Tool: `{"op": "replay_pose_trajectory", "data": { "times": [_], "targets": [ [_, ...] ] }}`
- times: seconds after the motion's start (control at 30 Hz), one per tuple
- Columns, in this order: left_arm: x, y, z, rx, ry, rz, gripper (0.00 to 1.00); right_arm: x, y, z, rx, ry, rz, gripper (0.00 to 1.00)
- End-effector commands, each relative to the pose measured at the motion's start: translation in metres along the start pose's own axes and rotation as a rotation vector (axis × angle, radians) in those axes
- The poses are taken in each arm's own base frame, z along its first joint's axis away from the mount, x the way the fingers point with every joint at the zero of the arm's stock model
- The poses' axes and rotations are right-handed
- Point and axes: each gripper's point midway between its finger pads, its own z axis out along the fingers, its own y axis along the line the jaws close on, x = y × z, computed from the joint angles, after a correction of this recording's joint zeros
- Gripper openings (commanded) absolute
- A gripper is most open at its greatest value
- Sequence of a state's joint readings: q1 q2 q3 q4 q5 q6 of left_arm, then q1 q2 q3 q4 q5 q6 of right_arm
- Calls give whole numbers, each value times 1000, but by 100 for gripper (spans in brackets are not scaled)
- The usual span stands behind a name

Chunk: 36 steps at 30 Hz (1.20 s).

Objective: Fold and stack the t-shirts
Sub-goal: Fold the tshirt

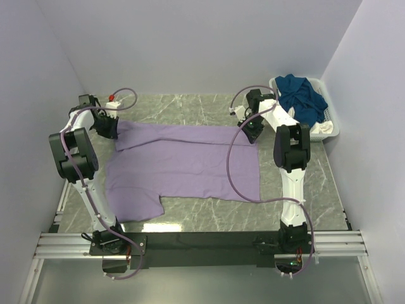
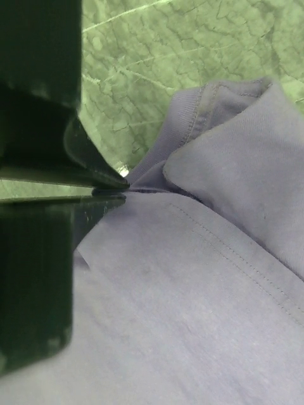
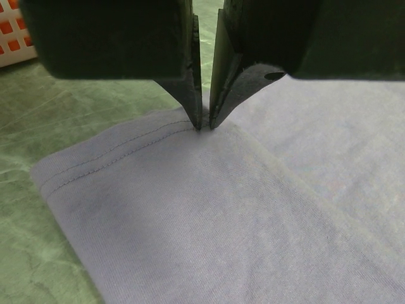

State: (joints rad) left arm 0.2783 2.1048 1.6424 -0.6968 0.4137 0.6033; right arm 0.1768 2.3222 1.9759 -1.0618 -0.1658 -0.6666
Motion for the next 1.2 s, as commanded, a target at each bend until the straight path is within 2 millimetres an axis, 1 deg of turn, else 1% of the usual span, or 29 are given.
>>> {"op": "replay_pose_trajectory", "data": {
  "times": [0.0,0.07,0.1,0.17,0.27,0.3,0.33,0.37,0.4,0.43,0.47,0.5,0.53,0.57,0.6,0.63,0.67,0.73,0.77,0.83,0.87,0.9,0.93,0.97,1.0,1.03,1.07,1.1,1.17],
  "targets": [
    [-13,3,-15,-25,-35,7,13,-7,-2,-12,23,-22,-11,16],
    [-11,1,-13,-11,-25,5,8,-7,-2,-12,25,-22,-11,16],
    [-13,1,-14,-8,-28,8,3,-8,-2,-12,26,-21,-12,15],
    [-17,-4,-19,11,-44,26,1,-8,-3,-14,30,-24,-11,15],
    [-22,-20,-38,55,-69,87,1,-8,-3,-15,31,-25,-12,13],
    [-18,-35,-41,103,-67,95,1,-9,-4,-15,35,-28,-11,13],
    [-21,-42,-53,114,-83,156,1,-8,-3,-15,35,-26,-12,12],
    [-14,-55,-54,150,-74,178,1,-8,-4,-16,39,-26,-9,12],
    [-10,-70,-65,185,-73,199,1,-8,-4,-15,40,-25,-9,12],
    [-5,-77,-67,204,-65,258,1,-9,-5,-16,43,-28,-7,12],
    [10,-92,-63,247,-31,279,1,-8,-5,-16,43,-28,-7,11],
    [17,-101,-67,265,-14,306,1,-8,-5,-17,43,-29,-4,11],
    [32,-108,-67,295,26,362,1,-7,-6,-17,43,-31,-2,11],
    [51,-119,-61,328,71,374,1,-7,-5,-17,41,-28,-3,11],
    [61,-121,-61,330,99,398,2,-6,-6,-18,42,-30,-4,11],
    [74,-119,-59,323,145,433,4,-6,-5,-18,40,-28,-3,11],
    [84,-122,-55,330,173,440,7,-4,-6,-18,38,-24,-4,11],
    [94,-122,-52,348,202,463,12,-3,-6,-18,37,-23,-7,11],
    [100,-119,-52,350,231,482,18,-2,-6,-19,38,-21,-7,11],
    [101,-116,-52,346,243,501,26,-1,-6,-19,35,-19,-8,11],
    [94,-114,-54,340,226,505,30,0,-5,-19,34,-18,-9,11],
    [89,-114,-54,343,212,508,39,0,-6,-19,35,-17,-9,11],
    [83,-114,-55,345,195,511,43,0,-6,-20,35,-17,-8,11],
    [71,-110,-58,337,168,515,45,0,-6,-20,36,-18,-10,11],
    [64,-116,-56,366,143,503,51,0,-6,-20,36,-18,-7,11],
    [59,-116,-56,370,131,484,56,0,-6,-20,38,-21,-7,11],
    [48,-116,-56,365,105,486,57,1,-6,-21,38,-19,-2,11],
    [39,-117,-52,366,74,461,59,0,-6,-20,38,-21,-2,11],
    [30,-123,-47,367,39,440,60,-1,-6,-20,41,-25,6,11]
  ]
}}
